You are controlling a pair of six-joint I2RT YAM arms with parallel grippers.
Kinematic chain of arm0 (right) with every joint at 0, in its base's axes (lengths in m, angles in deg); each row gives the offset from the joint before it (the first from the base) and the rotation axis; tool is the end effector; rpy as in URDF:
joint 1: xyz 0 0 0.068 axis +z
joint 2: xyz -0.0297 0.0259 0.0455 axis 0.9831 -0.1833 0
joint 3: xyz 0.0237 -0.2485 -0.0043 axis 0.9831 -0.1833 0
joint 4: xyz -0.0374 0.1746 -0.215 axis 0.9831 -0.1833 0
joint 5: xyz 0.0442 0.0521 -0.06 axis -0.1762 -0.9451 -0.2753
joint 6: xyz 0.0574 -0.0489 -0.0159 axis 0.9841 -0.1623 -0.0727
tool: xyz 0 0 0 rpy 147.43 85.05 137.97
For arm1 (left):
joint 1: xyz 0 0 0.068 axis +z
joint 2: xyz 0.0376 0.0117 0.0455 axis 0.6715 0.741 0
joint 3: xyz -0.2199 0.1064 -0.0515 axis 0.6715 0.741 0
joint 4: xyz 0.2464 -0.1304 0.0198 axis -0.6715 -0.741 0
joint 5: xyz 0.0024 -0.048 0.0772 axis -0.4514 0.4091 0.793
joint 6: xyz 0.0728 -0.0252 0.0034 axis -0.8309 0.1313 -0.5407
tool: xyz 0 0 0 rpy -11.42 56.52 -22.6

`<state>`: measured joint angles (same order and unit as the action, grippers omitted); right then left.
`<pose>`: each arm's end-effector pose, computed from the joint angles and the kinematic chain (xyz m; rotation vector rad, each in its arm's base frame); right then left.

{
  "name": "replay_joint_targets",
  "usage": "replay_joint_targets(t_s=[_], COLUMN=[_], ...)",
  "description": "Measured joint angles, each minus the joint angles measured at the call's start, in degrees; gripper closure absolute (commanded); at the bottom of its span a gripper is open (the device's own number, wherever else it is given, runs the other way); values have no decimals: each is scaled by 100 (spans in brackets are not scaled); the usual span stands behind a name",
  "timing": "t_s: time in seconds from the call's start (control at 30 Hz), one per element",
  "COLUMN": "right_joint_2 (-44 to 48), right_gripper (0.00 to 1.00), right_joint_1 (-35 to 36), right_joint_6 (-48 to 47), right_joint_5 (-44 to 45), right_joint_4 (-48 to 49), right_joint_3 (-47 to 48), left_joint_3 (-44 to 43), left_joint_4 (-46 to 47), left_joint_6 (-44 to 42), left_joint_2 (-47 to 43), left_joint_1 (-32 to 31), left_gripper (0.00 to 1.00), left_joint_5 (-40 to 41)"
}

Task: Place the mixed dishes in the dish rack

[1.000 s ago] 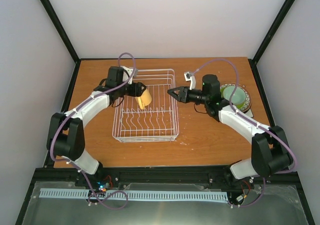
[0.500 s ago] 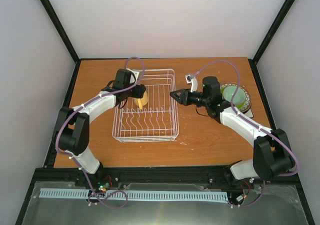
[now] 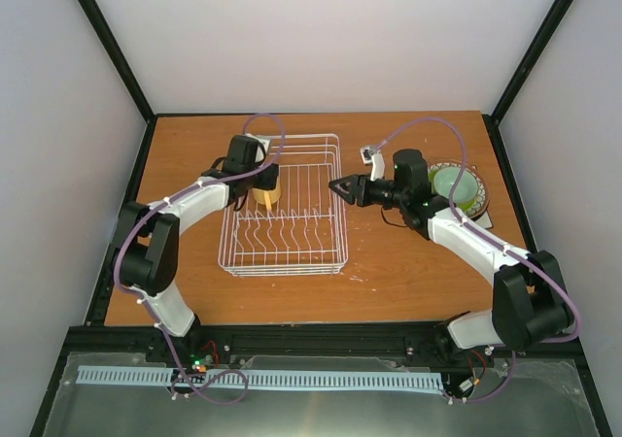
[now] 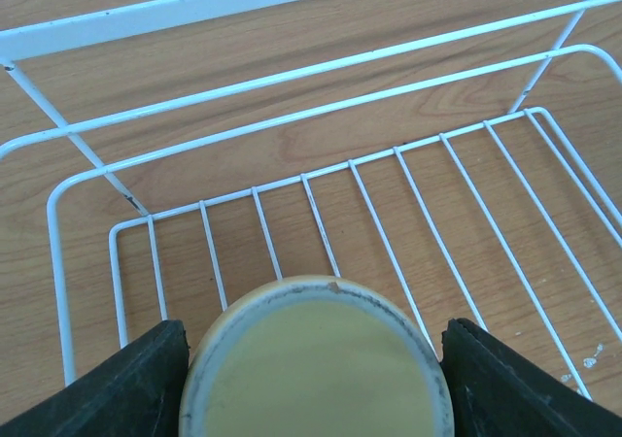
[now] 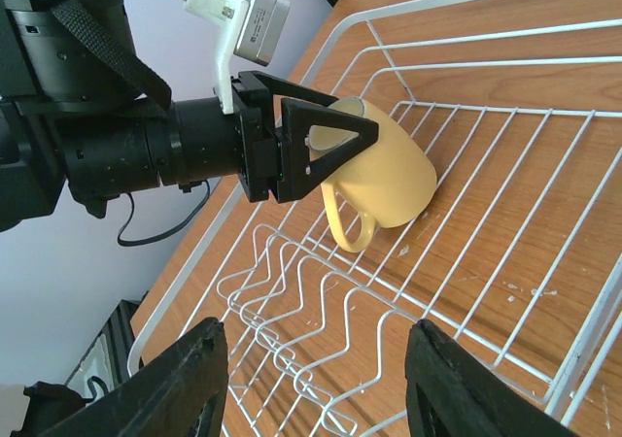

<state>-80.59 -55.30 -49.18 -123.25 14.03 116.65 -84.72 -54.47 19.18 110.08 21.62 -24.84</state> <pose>0.3044 0.1802 0.2216 -0.3956 2.0710 1.2134 0.3830 -0.1406 0.1596 0.2474 2.3027 -0.1946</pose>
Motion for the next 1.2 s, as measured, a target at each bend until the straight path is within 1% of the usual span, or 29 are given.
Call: replay_joint_targets(t_s=[0.07, 0.2, 0.3, 0.37, 0.4, 0.5, 0.87, 1.0, 1.07, 1.1, 1.2], right_joint_2=[26, 68, 70, 70, 70, 70, 168, 472, 734, 872, 1202], right_gripper=[48, 44, 43, 43, 43, 43, 42, 42, 42, 42, 42], right_joint_1=[0, 0, 0, 0, 0, 0, 0, -52, -291, -518, -1462], right_joint_6=[-20, -31, -42, -44, -44, -46, -59, -57, 20, 76, 243], right_joint_5=[37, 81, 90, 94, 94, 94, 238, 662, 905, 1045, 1650], right_joint_4=[-37, -57, -70, -85, -90, -92, -245, -472, -669, -774, -1211], right_joint_3=[0, 0, 0, 0, 0, 0, 0, 0, 0, 0, 0], left_joint_3=[-37, -55, -68, -74, -74, -74, -138, -151, -210, -256, -352], left_joint_4=[-2, -26, -55, -72, -98, -227, -243, -254, -254, -236, -24], left_joint_6=[-2, 0, 0, 0, 0, 9, 44, 44, 44, 44, 61], left_joint_2=[33, 44, 42, 33, 15, -109, -409, -946, -1316, -1510, -2094], left_joint_1=[0, -7, -11, -11, -11, -13, -31, -129, -166, -177, -251], left_gripper=[78, 56, 47, 19, 11, 1, 0, 0, 0, 0, 0], left_joint_5=[33, 107, 186, 232, 245, 297, 514, 643, 643, 608, 345])
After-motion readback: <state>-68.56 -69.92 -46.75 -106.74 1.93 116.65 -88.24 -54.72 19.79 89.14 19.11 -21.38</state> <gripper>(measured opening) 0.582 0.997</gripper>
